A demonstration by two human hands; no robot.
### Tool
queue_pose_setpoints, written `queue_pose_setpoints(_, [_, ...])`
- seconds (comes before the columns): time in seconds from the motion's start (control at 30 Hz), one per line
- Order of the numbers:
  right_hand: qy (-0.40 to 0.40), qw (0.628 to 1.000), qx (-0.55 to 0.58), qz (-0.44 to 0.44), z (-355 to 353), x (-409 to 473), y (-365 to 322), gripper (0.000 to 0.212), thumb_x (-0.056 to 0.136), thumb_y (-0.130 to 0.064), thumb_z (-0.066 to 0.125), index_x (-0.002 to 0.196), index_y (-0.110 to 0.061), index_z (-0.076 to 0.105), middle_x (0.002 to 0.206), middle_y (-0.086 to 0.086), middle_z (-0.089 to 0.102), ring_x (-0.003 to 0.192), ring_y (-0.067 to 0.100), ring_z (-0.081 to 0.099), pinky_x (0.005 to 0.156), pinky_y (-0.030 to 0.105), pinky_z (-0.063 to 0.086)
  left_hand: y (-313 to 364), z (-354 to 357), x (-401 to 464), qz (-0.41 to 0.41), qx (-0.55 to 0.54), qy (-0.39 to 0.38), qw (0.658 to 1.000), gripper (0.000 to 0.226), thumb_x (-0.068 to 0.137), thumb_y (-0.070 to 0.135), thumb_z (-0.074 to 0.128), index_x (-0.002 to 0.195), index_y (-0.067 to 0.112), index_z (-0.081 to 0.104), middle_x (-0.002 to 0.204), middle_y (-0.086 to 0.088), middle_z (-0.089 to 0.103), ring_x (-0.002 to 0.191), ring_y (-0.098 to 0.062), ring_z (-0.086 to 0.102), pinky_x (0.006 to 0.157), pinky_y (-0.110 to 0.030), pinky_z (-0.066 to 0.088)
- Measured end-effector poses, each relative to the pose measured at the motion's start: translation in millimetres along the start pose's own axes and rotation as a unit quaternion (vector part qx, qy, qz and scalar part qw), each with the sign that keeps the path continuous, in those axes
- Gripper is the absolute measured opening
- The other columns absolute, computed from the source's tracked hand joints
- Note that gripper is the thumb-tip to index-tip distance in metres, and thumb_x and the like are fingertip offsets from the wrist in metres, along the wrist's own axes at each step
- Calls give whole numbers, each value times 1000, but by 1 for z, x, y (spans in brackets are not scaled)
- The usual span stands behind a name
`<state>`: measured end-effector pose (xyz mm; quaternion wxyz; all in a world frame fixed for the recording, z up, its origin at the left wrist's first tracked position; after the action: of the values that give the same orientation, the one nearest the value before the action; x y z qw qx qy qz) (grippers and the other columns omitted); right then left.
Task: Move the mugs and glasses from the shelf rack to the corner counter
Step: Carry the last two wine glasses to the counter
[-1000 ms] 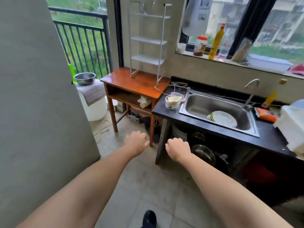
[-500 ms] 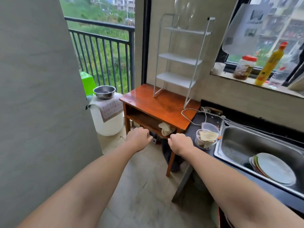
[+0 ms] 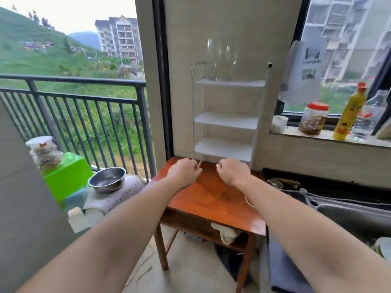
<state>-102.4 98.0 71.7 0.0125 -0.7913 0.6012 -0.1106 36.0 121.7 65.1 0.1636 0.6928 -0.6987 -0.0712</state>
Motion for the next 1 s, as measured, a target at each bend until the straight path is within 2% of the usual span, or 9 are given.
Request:
queue_pose_setpoints(0.2, [53, 998, 13, 37, -60, 94, 11, 38, 100, -29, 31, 105, -6, 61, 114, 16, 65, 106, 35, 59, 79, 36, 43, 22, -50, 109, 45, -59, 18, 997, 31, 93, 30, 45, 100, 8, 66, 106, -11, 68, 100, -31, 62, 76, -33, 49])
queue_pose_setpoints(0.3, [112, 993, 18, 39, -105, 142, 18, 38, 99, -29, 32, 107, -7, 62, 114, 16, 65, 106, 35, 59, 81, 36, 45, 43, -81, 165, 77, -92, 46, 992, 29, 94, 29, 43, 97, 8, 64, 105, -12, 68, 95, -32, 62, 77, -34, 51])
queue_pose_setpoints(0.4, [198, 980, 31, 19, -152, 183, 22, 34, 98, -25, 33, 102, -6, 62, 107, 15, 65, 100, 35, 61, 73, 34, 42, 67, -117, 205, 97, -139, 89, 981, 34, 94, 22, 41, 61, 13, 46, 80, -16, 62, 73, -30, 53, 61, -29, 38])
queue_pose_setpoints(0.47, [257, 965, 47, 16, -183, 210, 29, 31, 97, -24, 36, 105, -7, 61, 111, 15, 64, 102, 35, 60, 73, 33, 40, 80, -145, 228, 96, -182, 139, 969, 38, 93, 17, 40, 56, 13, 39, 72, -16, 55, 70, -30, 48, 59, -29, 34])
queue_pose_setpoints(0.53, [284, 956, 63, 27, -205, 239, 41, 30, 96, -23, 38, 107, -8, 62, 114, 14, 63, 104, 34, 60, 74, 32, 39, 86, -166, 256, 85, -219, 179, 955, 29, 92, 13, 43, 64, 7, 47, 86, -26, 63, 82, -39, 56, 64, -31, 38])
queue_pose_setpoints(0.63, [257, 960, 83, 70, -215, 290, 66, 31, 93, -21, 40, 106, -6, 64, 114, 15, 66, 105, 34, 61, 76, 32, 44, 87, -181, 303, 45, -264, 200, 942, 23, 91, 10, 44, 85, 3, 65, 106, -26, 68, 102, -38, 62, 73, -33, 45])
queue_pose_setpoints(0.8, [179, 968, 140, 110, -194, 341, 92, 33, 94, -24, 46, 111, -2, 64, 120, 21, 64, 112, 36, 60, 84, 34, 47, 83, -169, 358, -19, -289, 153, 945, 35, 95, 16, 45, 120, -4, 58, 125, -21, 61, 118, -36, 56, 94, -35, 45])
queue_pose_setpoints(0.9, [124, 972, 160, 116, -177, 362, 92, 37, 96, -23, 49, 121, 2, 58, 128, 21, 60, 120, 35, 56, 93, 32, 45, 80, -158, 381, -38, -302, 129, 944, 37, 94, 16, 48, 124, -5, 54, 127, -20, 59, 119, -35, 55, 96, -34, 44])
queue_pose_setpoints(1.0, [129, 964, 202, 114, -172, 383, 93, 42, 96, -25, 48, 130, -2, 53, 134, 19, 57, 123, 33, 54, 95, 30, 44, 79, -153, 403, -40, -320, 127, 938, 34, 90, 11, 50, 118, -8, 58, 122, -24, 62, 116, -36, 57, 93, -37, 47])
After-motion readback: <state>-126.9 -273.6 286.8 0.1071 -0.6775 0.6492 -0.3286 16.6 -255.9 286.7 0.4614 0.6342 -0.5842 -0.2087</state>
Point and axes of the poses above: each hand's wrist, its own x-axis towards the middle knuckle, its own z-axis out of the palm, y = z × x, the point moved 9 cm from there along x, towards the middle knuckle
